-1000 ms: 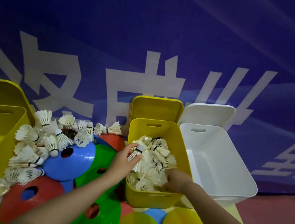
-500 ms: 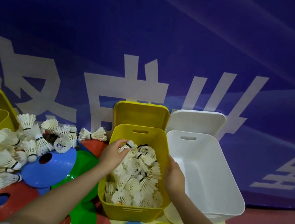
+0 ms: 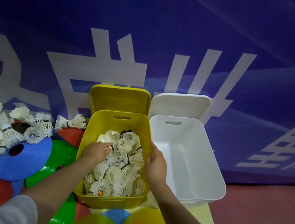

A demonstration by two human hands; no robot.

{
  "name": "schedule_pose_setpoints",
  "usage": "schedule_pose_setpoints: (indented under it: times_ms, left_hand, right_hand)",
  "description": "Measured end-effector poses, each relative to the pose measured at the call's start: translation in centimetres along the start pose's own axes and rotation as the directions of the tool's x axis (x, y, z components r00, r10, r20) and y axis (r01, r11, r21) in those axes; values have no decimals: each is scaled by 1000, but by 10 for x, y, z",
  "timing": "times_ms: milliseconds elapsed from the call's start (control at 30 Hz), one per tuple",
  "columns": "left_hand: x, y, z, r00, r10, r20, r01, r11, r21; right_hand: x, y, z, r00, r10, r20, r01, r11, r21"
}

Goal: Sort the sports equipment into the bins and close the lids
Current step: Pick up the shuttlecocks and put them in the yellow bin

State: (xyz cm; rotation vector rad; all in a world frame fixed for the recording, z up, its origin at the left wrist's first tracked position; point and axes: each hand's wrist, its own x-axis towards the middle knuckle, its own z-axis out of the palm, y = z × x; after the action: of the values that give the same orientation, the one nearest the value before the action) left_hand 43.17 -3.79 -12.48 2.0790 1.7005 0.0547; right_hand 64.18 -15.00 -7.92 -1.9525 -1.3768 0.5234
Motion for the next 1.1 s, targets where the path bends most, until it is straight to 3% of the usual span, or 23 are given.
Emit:
schedule_pose_setpoints:
  times_ms: [133, 233, 367, 433, 533, 700, 867, 933, 1100]
  left_hand:
    - [2, 14, -9, 998, -16, 58, 4, 981, 196]
    - [-9, 25, -22, 1000, 12, 12, -14, 971, 238]
    - [-34, 24, -50, 979, 165, -117, -157, 985, 75]
    - [-45, 17, -68, 960, 219, -173, -224, 974, -10]
    - [-62, -1, -94, 941, 243, -236, -284, 946, -159]
    - [-91, -72, -122, 922, 161, -352, -289, 890, -352]
    - [-115, -163, -133, 927, -39, -373, -177, 832, -525]
    - [-123, -199, -140, 931, -122, -343, -106, 810, -576]
    - [-137, -288, -156, 912, -191, -362, 52, 931, -362]
  right_hand:
    - [-1, -2, -1, 1000, 5, 8, -5, 1000, -14]
    - [-2, -3, -3, 1000, 6, 15, -6, 1000, -13]
    - [-5, -10, -2, 998, 12, 66, -7, 998, -65]
    - [-4, -16, -1, 997, -20, 77, 39, 969, -242]
    - [-3, -36, 4, 979, -204, 18, 186, 850, -493]
    - [-14, -113, 42, 944, -308, 120, 328, 918, -222]
    - [-40, -172, 105, 832, -501, 236, 540, 830, -141]
    - [-48, -191, 132, 796, -515, 318, 577, 804, -142]
    - [-50, -226, 194, 807, -412, 423, 516, 841, -164]
